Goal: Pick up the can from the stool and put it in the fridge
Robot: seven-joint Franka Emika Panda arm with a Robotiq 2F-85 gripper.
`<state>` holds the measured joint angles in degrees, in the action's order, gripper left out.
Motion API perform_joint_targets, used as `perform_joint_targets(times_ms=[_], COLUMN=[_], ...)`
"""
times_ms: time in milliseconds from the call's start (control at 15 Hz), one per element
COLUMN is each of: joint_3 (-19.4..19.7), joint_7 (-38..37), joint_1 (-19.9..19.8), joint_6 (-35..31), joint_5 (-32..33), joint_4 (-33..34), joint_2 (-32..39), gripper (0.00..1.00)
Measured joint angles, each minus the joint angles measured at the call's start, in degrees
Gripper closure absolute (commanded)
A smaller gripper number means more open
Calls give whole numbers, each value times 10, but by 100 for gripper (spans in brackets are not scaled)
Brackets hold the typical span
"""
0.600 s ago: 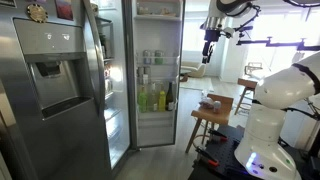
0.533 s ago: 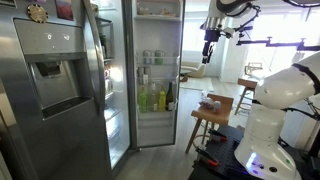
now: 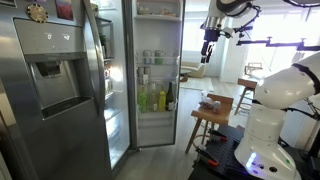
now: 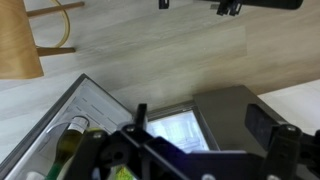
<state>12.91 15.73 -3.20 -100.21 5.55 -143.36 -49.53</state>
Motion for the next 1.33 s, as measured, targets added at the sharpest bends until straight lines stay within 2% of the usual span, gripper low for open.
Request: perform_joint_targets(times_ms=[333,600,1000,1333], joint_3=[-29,-65,-99,-125], joint_7=[-149,-253,-376,-480], joint_1=[-6,-37,-124,-216], joint_6=[-107,-215,-331,-397], joint_5=[-43,-45,-32,19], joint_4=[-15,-30,-32,-26], joint_2=[19,52,101,140], gripper=[0,0,0,0])
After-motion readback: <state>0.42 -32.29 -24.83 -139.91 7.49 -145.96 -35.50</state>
